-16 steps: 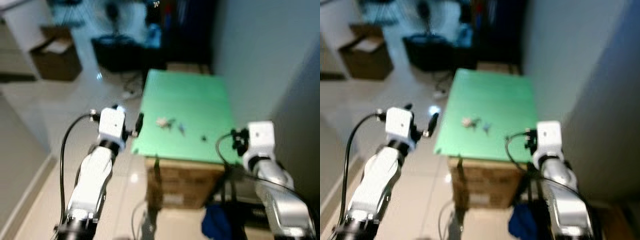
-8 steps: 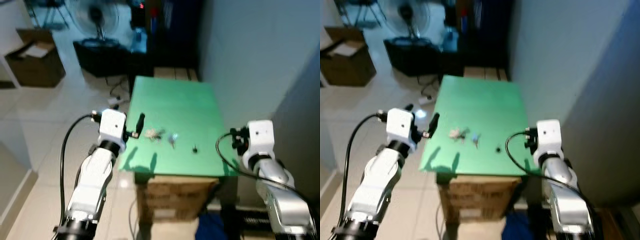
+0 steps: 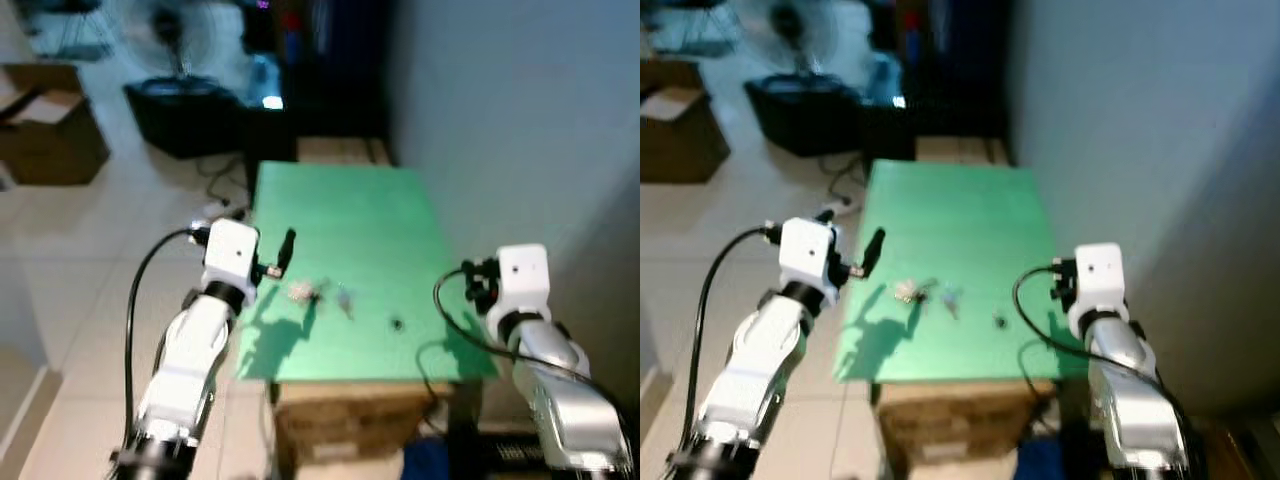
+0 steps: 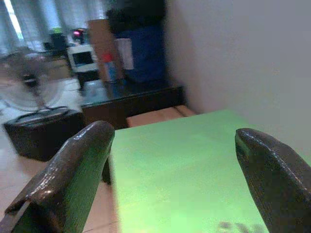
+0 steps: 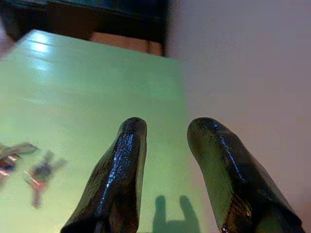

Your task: Hang keys on a hook

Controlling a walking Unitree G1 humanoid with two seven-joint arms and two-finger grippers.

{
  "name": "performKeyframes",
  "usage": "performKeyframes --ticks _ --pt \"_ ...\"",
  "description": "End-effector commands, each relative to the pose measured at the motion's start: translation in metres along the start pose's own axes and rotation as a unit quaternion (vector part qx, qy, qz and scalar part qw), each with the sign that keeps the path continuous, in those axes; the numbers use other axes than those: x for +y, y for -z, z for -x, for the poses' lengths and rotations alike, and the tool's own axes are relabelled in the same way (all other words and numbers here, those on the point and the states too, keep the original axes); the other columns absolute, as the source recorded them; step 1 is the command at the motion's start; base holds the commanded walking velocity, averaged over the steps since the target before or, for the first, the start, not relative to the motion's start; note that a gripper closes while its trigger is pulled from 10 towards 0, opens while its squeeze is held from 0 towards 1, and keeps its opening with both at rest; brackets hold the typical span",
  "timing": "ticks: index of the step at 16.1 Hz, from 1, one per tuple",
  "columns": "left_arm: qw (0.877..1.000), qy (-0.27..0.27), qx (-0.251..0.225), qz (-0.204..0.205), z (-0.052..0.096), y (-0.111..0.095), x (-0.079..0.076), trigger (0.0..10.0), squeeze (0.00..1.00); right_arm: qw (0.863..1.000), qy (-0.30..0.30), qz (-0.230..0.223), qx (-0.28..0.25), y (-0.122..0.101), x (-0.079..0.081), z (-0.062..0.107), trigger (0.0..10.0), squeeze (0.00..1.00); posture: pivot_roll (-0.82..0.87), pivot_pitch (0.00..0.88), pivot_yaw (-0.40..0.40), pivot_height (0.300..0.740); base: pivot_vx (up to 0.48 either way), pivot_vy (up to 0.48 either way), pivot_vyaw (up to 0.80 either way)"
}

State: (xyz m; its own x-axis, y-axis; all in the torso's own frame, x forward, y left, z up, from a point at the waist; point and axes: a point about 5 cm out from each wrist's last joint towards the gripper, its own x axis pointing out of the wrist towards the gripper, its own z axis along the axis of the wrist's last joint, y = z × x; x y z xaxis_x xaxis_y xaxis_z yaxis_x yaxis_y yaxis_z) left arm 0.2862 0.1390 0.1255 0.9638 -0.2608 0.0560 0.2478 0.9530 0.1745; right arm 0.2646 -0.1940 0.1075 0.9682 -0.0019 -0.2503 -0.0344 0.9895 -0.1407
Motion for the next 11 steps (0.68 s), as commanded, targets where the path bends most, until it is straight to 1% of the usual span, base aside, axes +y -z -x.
performKeyframes --ticks 1,5,6,7,8,9,10,11 --pt "1.000 -0.003 0.004 -0.006 0.001 0.001 0.004 10.0 0.00 1.000 -0.010 -0.003 -0.005 -0.004 0.005 -0.001 10.0 0.00 -0.12 0.000 -0.046 0.718 0.364 0.000 0.00" --pt "1.000 0.002 0.003 -0.007 0.000 0.000 0.005 10.0 0.00 1.000 -0.018 0.000 0.007 -0.002 0.007 -0.003 10.0 0.00 -0.12 0.000 -0.046 0.718 0.353 0.000 0.00" --pt "1.000 0.020 0.002 0.010 0.000 -0.001 0.003 10.0 0.00 1.000 -0.019 0.002 0.009 -0.001 0.007 -0.004 10.0 0.00 -0.11 0.000 -0.045 0.718 0.000 0.000 0.00" --pt "1.000 0.028 0.005 0.008 0.001 -0.001 0.001 10.0 0.00 1.000 -0.020 0.003 0.012 0.000 0.007 -0.005 10.0 0.00 -0.11 0.000 -0.045 0.718 0.000 0.000 0.00" --pt "0.999 0.035 0.010 -0.005 0.001 0.000 0.000 10.0 0.00 0.999 -0.026 0.007 0.018 0.001 0.008 -0.006 10.0 0.00 -0.11 0.000 -0.040 0.718 0.000 0.000 0.00" --pt "0.999 0.037 0.011 -0.009 0.001 0.000 0.000 10.0 0.00 0.999 -0.040 0.008 0.022 0.002 0.010 -0.008 10.0 0.42 -0.11 0.000 -0.036 0.718 0.000 0.000 0.00" --pt "0.999 0.041 0.012 -0.012 0.001 0.001 0.000 10.0 0.00 0.998 -0.057 0.011 0.029 0.003 0.013 -0.011 10.0 1.00 -0.11 0.000 -0.032 0.718 0.000 0.000 0.00" --pt "0.999 0.042 0.012 -0.012 0.001 0.001 0.001 10.0 0.00 0.997 -0.066 0.009 0.033 0.004 0.014 -0.012 10.0 1.00 -0.12 0.000 -0.031 0.718 0.000 0.000 0.00"
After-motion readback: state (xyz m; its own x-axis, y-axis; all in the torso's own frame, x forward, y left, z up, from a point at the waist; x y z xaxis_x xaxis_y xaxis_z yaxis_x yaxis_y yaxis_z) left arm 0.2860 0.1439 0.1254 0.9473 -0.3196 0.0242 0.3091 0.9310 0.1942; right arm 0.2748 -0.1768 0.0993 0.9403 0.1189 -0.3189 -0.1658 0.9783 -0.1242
